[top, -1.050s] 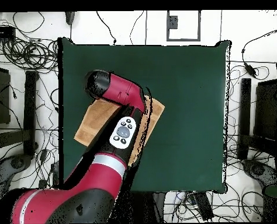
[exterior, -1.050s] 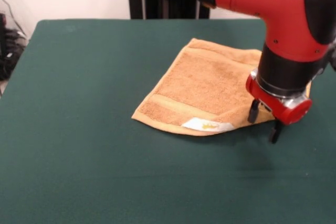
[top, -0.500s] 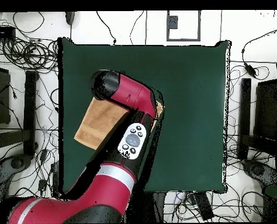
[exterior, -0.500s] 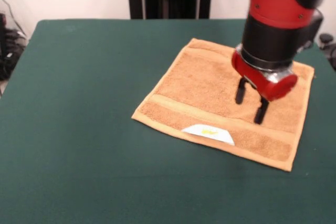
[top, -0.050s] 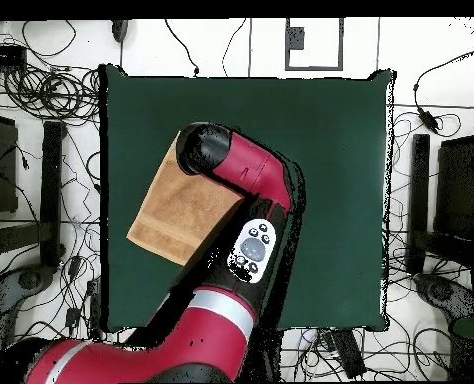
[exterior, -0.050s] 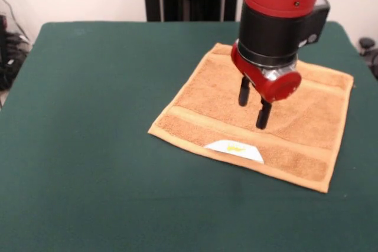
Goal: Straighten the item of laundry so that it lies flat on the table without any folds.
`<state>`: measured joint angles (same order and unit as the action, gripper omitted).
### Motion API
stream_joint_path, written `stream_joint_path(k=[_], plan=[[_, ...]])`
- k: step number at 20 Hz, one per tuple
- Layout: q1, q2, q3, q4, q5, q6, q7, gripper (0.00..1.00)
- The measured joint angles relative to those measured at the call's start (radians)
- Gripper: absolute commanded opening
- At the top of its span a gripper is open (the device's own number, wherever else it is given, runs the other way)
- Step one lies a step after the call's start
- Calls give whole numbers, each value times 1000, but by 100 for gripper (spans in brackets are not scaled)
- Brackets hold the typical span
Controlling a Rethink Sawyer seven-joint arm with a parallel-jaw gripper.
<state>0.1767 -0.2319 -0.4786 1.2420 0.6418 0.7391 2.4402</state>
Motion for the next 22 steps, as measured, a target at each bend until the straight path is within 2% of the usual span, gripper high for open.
stream_joint_path(k=[8, 13, 22], plan=[[20, -28, 0, 47, -48, 0, 0, 100], [36, -78, 0, 100, -113, 0, 0, 100], [2, -141, 21, 198, -178, -46, 0, 100]])
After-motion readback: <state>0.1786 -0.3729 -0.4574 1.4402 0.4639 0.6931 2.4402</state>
